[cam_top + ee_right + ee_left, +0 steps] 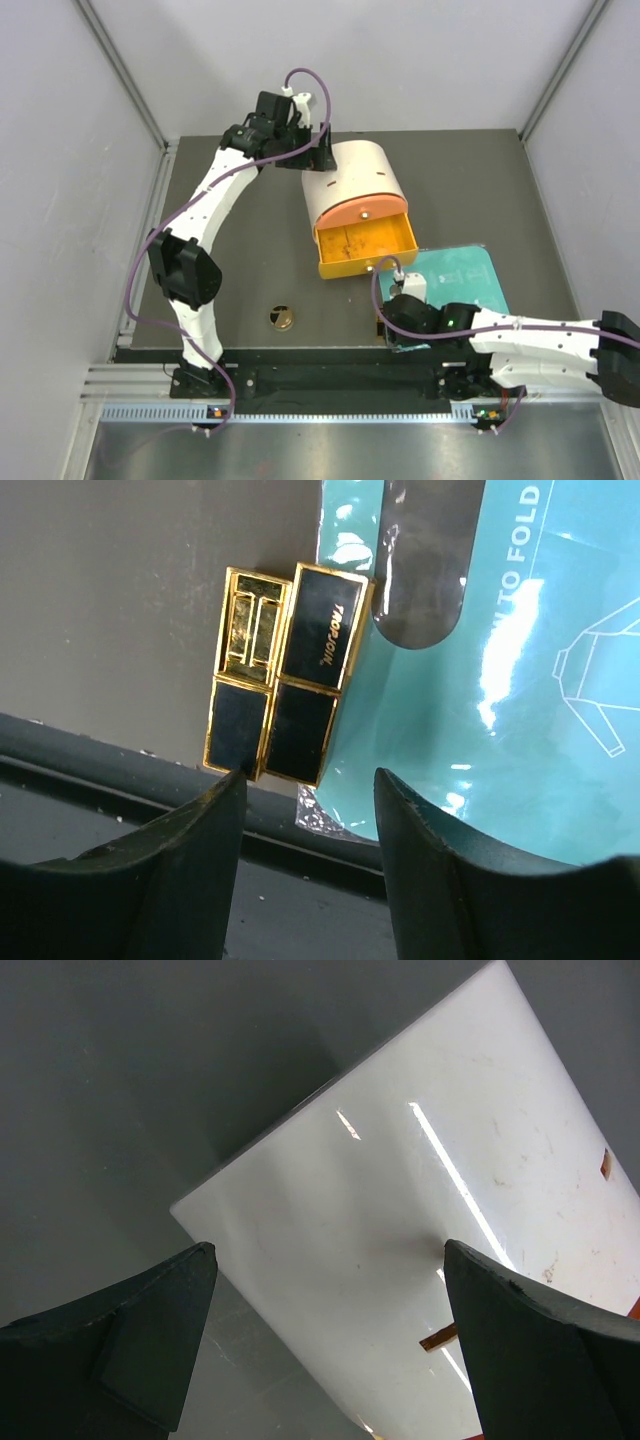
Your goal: Organize the makeup
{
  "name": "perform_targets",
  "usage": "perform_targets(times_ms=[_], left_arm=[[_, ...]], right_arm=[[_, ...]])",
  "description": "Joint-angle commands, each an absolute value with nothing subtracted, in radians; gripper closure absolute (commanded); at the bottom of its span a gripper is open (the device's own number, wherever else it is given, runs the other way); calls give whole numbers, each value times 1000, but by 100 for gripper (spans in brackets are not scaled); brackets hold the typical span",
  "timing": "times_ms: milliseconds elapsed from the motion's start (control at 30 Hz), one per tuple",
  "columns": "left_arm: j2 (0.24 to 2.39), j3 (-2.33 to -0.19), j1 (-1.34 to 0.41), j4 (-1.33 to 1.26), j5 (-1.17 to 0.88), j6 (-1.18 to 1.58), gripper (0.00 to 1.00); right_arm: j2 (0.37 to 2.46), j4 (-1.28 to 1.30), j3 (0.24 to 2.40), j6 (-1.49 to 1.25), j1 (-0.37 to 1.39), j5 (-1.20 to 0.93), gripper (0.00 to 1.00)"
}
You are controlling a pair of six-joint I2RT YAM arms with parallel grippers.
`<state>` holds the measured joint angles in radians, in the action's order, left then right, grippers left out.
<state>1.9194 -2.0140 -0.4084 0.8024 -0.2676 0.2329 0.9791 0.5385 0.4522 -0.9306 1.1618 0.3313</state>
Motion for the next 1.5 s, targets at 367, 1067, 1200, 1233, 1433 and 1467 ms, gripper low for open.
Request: perform_targets(times_ms=[367,1067,1200,1233,1433,1467], left_arm=[[1919,-1922,-419,902,-209,179,1],[1917,-1911,-420,893,-204,189,1],[1916,-1910,-420,890,-204,189,1],[1917,-1910,-420,887,-204,190,1],[1922,-1913,-420,885,-206,192,1],[1922,-1914,-420,885,-204,192,1]], right_arm=[[1146,548,552,-936,1138,508,52],[1157,633,552,-945,1143,439,74],[1083,670,578,-930,1143,451,88],[1063,679,584,-920,1143,451,91],[976,716,675,-803,1160,423,100],[970,716,689,-757,1163,408,100]])
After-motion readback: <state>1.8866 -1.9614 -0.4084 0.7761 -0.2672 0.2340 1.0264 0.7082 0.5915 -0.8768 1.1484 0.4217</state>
